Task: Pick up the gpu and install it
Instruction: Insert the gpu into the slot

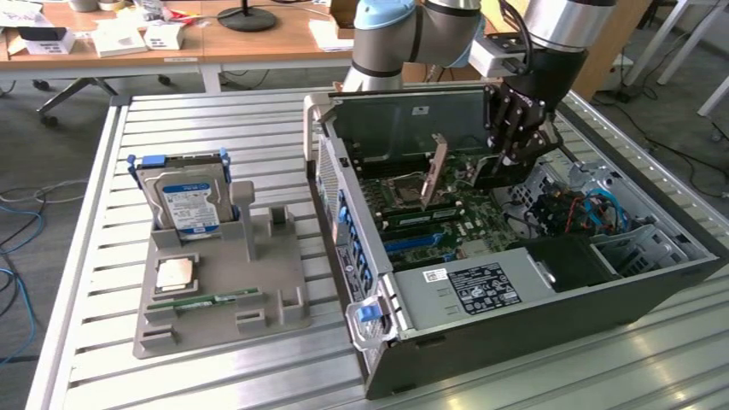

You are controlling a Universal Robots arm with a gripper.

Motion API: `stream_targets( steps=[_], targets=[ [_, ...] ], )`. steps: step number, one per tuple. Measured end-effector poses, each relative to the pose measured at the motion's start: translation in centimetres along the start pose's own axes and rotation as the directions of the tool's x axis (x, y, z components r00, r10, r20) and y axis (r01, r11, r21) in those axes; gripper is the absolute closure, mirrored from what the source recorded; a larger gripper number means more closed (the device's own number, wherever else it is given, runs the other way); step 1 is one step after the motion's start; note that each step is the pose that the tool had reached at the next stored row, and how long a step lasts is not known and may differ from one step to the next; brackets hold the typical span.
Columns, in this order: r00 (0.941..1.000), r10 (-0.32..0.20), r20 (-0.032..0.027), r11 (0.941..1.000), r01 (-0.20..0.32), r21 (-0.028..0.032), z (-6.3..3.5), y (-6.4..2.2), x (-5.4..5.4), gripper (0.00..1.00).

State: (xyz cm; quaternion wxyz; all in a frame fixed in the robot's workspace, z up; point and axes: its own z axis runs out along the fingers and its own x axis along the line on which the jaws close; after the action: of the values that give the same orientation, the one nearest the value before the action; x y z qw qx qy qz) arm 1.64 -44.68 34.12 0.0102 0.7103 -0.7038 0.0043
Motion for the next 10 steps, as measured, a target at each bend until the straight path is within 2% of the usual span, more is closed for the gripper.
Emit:
stream_targets(
  steps=[10],
  targets=[
    [1.0000,0.000,0.0001,1.0000,0.000,0.0000,0.79,0.00,-0.04,0.74]
  ],
)
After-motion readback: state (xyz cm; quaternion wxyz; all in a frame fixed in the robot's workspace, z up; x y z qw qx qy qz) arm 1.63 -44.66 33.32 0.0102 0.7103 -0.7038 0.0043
